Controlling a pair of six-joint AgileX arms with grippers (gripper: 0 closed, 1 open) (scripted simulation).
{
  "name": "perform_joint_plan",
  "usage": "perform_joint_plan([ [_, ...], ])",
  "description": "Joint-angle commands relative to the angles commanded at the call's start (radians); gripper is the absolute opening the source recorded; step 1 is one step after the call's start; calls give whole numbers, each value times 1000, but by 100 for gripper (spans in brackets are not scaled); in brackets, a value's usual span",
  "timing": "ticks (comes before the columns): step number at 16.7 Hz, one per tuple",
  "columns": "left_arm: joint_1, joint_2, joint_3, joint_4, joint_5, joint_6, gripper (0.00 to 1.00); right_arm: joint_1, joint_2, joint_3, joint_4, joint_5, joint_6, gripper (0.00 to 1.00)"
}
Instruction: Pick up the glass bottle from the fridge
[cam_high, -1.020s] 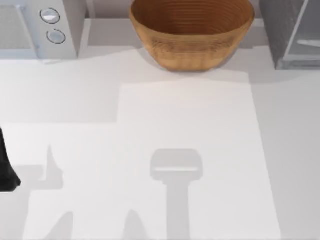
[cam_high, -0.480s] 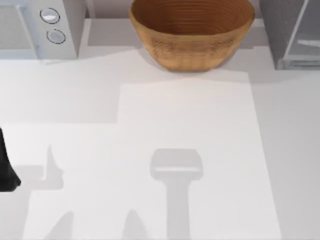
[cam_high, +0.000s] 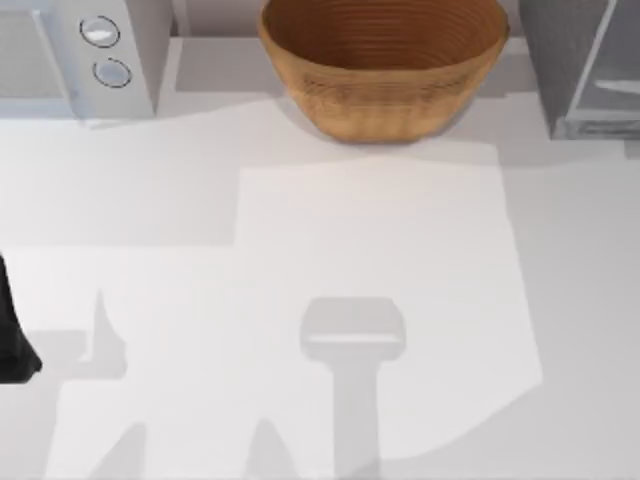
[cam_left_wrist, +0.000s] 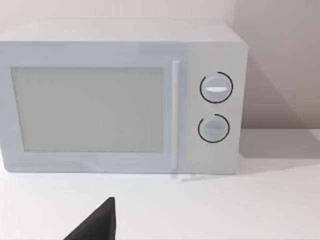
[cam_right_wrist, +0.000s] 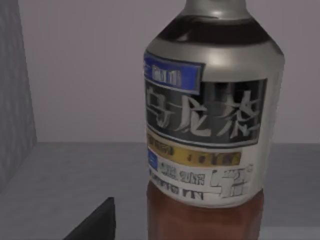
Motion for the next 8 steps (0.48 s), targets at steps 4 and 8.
perform_joint_plan([
  [4, 0, 0, 0, 0, 0, 0, 100, 34, 27, 88, -68, 35, 0, 100],
  [8, 0, 0, 0, 0, 0, 0, 100, 29, 21, 85, -65, 32, 0, 100],
])
